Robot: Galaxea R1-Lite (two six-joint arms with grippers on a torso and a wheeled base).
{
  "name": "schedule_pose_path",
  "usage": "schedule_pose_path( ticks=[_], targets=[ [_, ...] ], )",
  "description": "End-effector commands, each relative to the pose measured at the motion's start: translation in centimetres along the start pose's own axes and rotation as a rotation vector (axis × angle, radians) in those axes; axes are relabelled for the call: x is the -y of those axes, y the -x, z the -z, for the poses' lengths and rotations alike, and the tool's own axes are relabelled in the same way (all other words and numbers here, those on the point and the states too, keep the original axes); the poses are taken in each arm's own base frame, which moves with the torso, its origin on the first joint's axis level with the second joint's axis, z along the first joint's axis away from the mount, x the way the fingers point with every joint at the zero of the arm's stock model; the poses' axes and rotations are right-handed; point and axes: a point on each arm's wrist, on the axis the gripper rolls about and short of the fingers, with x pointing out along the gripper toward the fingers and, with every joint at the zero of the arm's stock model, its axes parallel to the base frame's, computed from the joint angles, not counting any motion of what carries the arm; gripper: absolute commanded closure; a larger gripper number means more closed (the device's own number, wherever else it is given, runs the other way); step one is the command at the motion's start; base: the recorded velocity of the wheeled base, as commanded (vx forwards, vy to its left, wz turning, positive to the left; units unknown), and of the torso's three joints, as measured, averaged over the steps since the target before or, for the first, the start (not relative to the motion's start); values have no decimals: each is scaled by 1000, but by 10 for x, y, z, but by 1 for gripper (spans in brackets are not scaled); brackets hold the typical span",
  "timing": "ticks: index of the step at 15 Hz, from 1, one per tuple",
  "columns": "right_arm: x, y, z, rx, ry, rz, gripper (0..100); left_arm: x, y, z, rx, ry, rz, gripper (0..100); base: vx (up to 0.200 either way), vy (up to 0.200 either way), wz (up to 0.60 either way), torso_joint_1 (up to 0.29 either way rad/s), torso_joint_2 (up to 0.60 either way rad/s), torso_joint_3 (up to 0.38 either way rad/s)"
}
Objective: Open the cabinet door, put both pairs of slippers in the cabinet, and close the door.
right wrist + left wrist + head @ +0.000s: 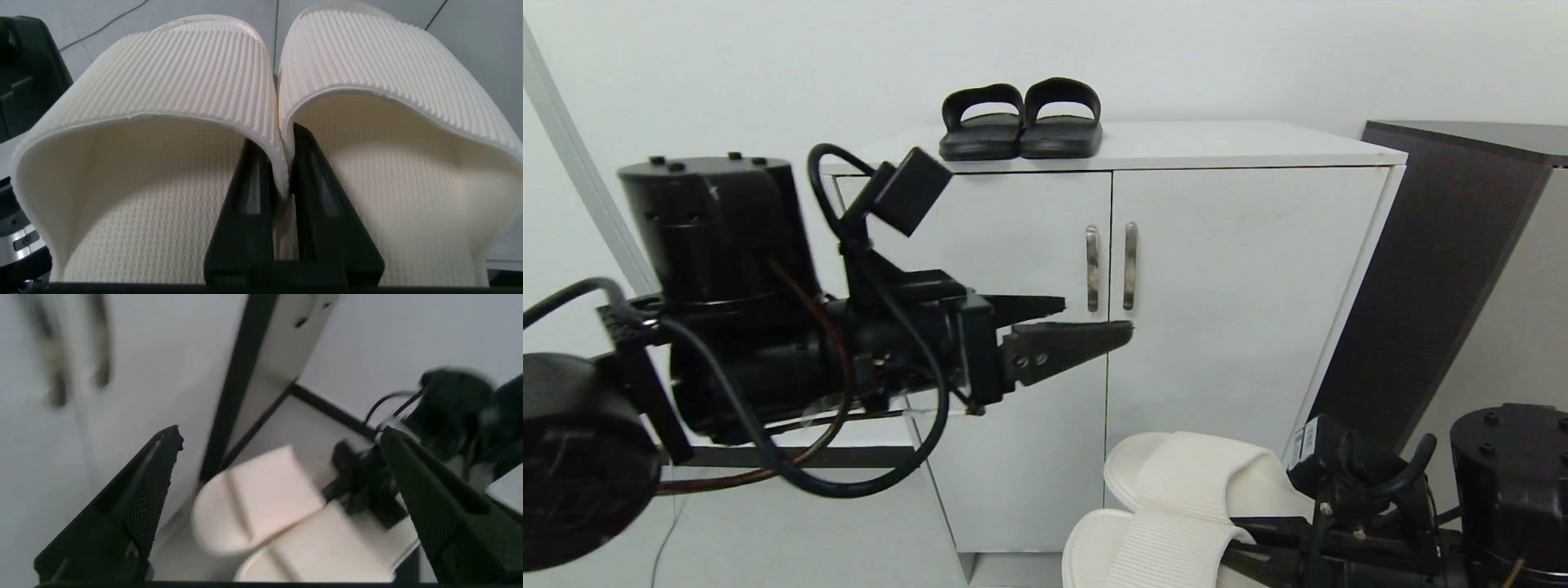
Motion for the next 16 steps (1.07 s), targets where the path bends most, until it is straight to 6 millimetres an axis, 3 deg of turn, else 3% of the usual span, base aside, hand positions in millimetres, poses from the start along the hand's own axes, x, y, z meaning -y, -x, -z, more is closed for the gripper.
schedule_pose_path(
  ticks=[1,3,6,10,12,16],
  targets=[
    [0,-1,0,-2,0,-1,100,-8,-42,-6,7,54,52,0,0,0,0,0,0,0],
    [0,0,0,-1,1,-1,100,-15,-59,-13,20,78,82,0,0,0,0,0,0,0],
    [0,0,0,2,1,0,100,-23,-69,-18,15,126,125,0,0,0,0,0,0,0],
    [0,0,0,5,1,1,100,-53,-90,-11,36,135,71,0,0,0,0,0,0,0],
    [0,0,0,5,1,1,100,-68,-107,-9,80,115,-38,0,0,0,0,0,0,0],
    [0,0,0,5,1,1,100,-87,-104,-12,92,100,-86,0,0,0,0,0,0,0]
  ],
)
